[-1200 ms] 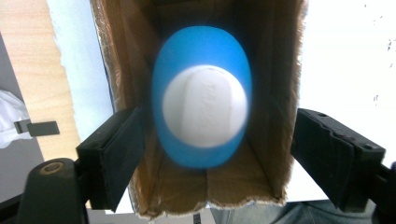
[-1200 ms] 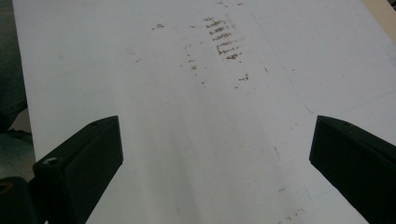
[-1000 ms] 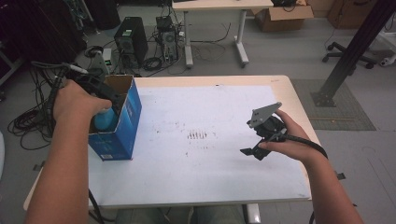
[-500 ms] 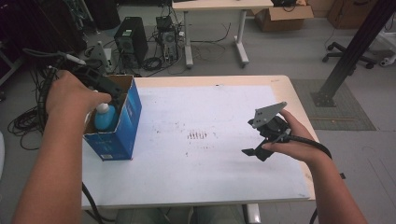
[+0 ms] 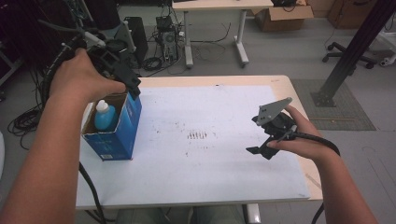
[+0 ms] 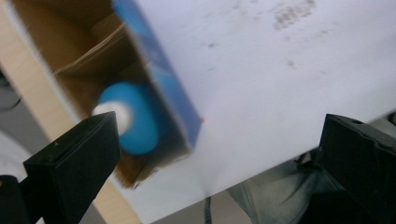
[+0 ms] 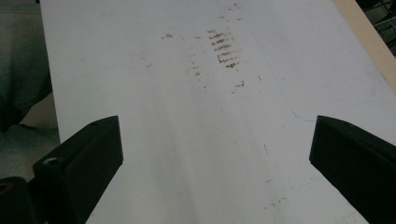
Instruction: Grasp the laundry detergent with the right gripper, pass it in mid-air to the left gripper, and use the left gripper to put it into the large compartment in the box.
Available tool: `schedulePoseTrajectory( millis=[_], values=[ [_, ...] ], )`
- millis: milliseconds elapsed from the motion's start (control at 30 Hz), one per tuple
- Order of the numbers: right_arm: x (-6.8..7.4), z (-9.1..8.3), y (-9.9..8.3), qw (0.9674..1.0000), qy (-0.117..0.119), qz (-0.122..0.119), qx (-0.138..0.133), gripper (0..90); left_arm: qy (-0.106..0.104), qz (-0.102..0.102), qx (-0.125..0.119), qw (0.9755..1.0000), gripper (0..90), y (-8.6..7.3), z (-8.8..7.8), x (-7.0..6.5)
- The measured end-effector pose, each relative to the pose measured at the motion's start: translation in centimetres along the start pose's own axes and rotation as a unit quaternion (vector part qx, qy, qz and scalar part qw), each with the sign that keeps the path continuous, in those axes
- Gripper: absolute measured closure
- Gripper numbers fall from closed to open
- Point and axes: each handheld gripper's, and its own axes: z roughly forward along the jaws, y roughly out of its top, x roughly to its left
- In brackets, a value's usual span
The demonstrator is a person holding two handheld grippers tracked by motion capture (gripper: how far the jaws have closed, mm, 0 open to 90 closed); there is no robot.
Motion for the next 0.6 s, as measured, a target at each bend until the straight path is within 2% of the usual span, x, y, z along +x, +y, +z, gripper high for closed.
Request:
schedulePoseTrajectory(
  millis=[100, 167, 200, 233, 333, 367, 433, 533, 600],
  values=[
    [0.0, -0.6, 0.5, 1.0000, -0.002, -0.003, 0.003, 2.7, -0.002, 0.051, -0.007, 0.9987, 0.2, 0.7, -0.3, -1.2],
    [0.1, -0.9, 0.7, 0.9999, 0.002, -0.006, 0.009, 2.7, -0.008, 0.089, -0.004, 0.9960, 0.2, 1.0, -0.3, -2.0],
    [0.1, -0.9, 0.7, 0.9999, 0.002, -0.006, 0.009, 2.7, -0.008, 0.089, -0.004, 0.9960, 0.2, 1.0, -0.3, -2.0],
    [0.2, -0.9, 0.9, 0.9997, 0.003, -0.009, 0.021, 2.7, -0.006, 0.123, 0.000, 0.9924, 0.2, 1.2, -0.3, -2.6],
    [0.3, -0.7, 1.4, 0.9989, 0.006, -0.018, 0.043, 2.9, -0.004, 0.172, 0.011, 0.9850, 0.2, 1.4, -0.3, -3.7],
    [0.3, -0.7, 1.5, 0.9986, 0.006, -0.020, 0.049, 2.9, 0.000, 0.192, 0.012, 0.9813, 0.2, 1.3, -0.2, -4.0],
    [0.3, -0.9, 1.9, 0.9981, 0.007, -0.025, 0.056, 2.9, -0.003, 0.210, 0.012, 0.9777, 0.2, 1.2, -0.2, -4.5],
    [0.1, -1.2, 2.5, 0.9971, 0.005, -0.031, 0.069, 2.9, -0.016, 0.243, 0.012, 0.9699, 0.2, 0.9, 0.2, -5.3],
    [0.0, -1.4, 3.1, 0.9962, 0.004, -0.036, 0.079, 2.9, -0.014, 0.262, 0.015, 0.9648, 0.2, 0.8, 0.5, -5.8]
  ],
)
